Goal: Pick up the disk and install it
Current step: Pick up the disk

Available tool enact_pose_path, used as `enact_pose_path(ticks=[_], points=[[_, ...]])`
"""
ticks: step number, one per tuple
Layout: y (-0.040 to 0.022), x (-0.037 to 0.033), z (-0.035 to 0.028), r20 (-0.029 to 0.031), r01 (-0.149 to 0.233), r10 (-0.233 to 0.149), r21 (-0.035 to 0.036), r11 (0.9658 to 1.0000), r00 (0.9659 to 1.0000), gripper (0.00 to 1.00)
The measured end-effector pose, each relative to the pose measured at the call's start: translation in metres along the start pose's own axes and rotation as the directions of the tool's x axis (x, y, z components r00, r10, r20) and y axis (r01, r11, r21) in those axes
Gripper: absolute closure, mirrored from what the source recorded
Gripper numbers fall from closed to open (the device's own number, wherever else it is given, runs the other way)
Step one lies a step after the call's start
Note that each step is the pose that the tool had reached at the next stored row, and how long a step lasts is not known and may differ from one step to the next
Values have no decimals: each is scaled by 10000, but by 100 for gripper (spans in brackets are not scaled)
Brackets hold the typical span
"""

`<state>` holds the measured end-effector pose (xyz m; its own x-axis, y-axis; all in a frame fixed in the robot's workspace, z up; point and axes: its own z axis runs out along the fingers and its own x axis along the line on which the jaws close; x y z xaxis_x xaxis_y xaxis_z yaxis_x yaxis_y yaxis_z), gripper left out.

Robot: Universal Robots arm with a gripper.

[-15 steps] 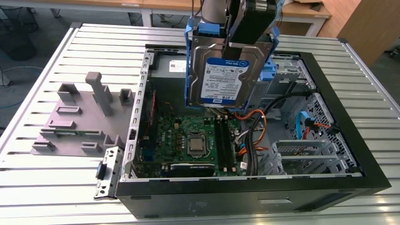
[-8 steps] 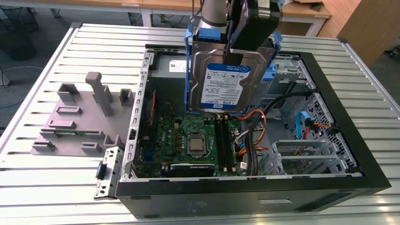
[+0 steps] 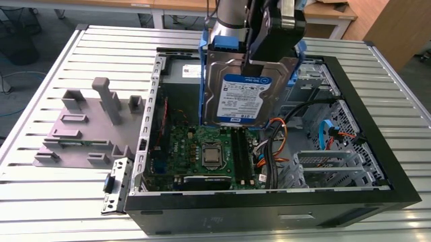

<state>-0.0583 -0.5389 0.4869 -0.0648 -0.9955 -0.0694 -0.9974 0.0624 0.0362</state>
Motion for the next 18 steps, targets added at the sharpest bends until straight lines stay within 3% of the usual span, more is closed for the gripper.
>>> enact_pose_path(ticks=[9,18], points=[[-18,129,15,0,0,0,0,10000,10000,65],[-113,153,33,-13,0,0,1,10000,10000,65]])
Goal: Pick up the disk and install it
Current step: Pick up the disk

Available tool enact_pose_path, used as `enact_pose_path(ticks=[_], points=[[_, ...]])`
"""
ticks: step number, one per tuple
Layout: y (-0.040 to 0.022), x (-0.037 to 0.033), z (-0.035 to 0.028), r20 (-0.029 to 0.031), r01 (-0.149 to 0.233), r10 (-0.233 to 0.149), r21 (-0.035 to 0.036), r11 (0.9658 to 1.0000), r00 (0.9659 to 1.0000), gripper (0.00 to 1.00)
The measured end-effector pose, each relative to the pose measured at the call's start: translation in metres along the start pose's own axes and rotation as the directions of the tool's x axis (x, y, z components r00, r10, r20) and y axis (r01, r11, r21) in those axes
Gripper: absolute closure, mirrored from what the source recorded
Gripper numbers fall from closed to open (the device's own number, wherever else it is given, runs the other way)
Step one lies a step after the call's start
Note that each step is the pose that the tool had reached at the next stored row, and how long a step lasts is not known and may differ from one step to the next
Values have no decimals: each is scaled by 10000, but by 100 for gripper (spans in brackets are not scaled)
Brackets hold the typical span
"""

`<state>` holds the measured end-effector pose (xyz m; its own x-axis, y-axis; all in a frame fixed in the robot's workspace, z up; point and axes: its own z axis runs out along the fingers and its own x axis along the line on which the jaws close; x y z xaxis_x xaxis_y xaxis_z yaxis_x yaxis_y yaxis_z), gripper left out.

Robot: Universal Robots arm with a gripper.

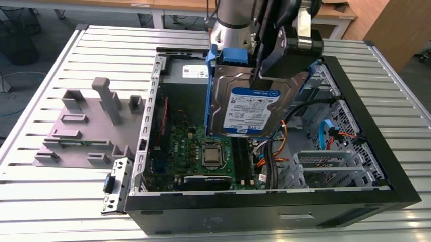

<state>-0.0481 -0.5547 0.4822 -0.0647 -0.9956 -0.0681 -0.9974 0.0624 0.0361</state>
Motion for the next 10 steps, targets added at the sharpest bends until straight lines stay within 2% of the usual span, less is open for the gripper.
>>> enact_pose_path(ticks=[10], points=[[-199,2,16,-35,-1,1,3,10000,10000,65]])
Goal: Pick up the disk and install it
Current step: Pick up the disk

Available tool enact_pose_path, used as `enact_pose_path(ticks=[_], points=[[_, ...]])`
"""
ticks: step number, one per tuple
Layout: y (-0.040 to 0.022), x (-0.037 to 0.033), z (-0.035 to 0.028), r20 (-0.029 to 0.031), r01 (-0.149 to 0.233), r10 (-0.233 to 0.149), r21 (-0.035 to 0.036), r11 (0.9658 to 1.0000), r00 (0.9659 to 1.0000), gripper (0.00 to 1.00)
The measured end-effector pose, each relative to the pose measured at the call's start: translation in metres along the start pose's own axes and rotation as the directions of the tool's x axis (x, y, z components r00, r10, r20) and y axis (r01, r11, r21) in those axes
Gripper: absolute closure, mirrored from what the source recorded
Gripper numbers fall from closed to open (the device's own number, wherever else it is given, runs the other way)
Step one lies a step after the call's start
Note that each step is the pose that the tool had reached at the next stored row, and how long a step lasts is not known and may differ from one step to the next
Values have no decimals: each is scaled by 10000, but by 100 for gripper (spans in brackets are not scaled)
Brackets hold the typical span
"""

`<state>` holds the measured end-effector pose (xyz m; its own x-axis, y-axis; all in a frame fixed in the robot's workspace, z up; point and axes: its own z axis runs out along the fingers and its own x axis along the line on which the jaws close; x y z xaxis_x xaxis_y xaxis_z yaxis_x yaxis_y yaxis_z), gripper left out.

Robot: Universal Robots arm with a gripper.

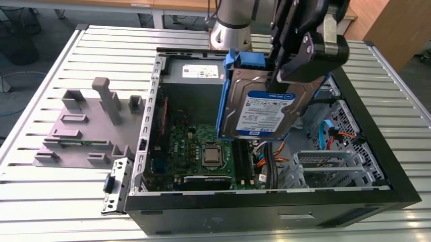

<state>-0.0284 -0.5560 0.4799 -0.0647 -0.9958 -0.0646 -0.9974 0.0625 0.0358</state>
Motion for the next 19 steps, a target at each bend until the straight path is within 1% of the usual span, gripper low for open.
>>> enact_pose_path(ticks=[5,10,15,19], points=[[-118,-4,8,-13,1,-1,1,10000,10000,65],[-209,-8,16,-22,0,0,1,10000,10000,65],[-345,-16,22,-29,-1,1,1,10000,10000,65],[-460,-10,27,-27,0,0,1,10000,10000,65]])
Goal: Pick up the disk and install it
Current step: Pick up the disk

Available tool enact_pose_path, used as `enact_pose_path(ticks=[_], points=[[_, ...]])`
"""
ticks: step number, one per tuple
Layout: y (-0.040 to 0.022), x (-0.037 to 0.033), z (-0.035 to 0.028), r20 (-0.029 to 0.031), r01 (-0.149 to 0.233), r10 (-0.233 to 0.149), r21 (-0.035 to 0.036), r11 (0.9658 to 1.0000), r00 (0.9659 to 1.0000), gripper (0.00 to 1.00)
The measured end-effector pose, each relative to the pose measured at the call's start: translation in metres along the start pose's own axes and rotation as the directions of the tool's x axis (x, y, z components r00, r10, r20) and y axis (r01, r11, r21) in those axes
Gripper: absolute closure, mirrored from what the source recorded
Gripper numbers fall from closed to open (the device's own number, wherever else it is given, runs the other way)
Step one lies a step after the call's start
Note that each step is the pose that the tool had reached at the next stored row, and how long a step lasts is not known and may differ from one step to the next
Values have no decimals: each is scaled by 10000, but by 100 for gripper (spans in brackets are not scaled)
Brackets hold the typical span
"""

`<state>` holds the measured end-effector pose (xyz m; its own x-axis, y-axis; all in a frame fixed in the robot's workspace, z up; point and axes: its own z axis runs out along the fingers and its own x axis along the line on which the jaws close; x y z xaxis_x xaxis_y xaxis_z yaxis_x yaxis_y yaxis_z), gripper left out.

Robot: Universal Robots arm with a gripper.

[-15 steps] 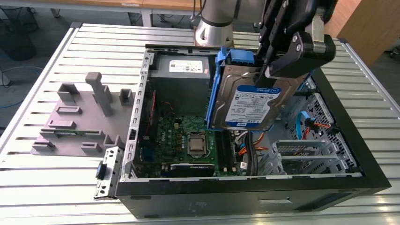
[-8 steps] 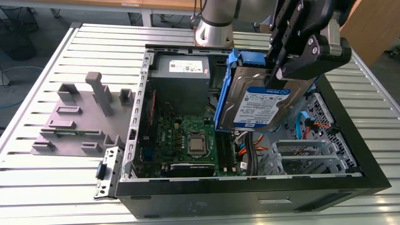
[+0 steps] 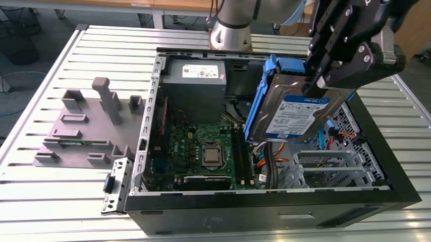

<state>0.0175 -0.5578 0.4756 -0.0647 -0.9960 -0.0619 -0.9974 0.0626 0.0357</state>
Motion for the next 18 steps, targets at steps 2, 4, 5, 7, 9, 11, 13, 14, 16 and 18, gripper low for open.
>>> enact_pose_path(ticks=[2,4,5,7,9,11,13,14,16,18], points=[[-50,14,2,-1,0,0,0,10000,10000,65],[-97,33,5,0,0,0,0,10000,10000,65],[-119,46,6,1,-1,1,0,10000,10000,65],[-160,71,8,1,0,0,0,10000,10000,65],[-205,92,10,1,0,0,0,10000,10000,65],[-248,113,13,0,0,0,0,10000,10000,65],[-283,138,17,1,0,0,0,10000,10000,65],[-300,152,20,1,0,0,0,10000,10000,65],[-331,179,24,1,0,0,0,10000,10000,65],[-362,195,28,1,0,0,0,10000,10000,65]])
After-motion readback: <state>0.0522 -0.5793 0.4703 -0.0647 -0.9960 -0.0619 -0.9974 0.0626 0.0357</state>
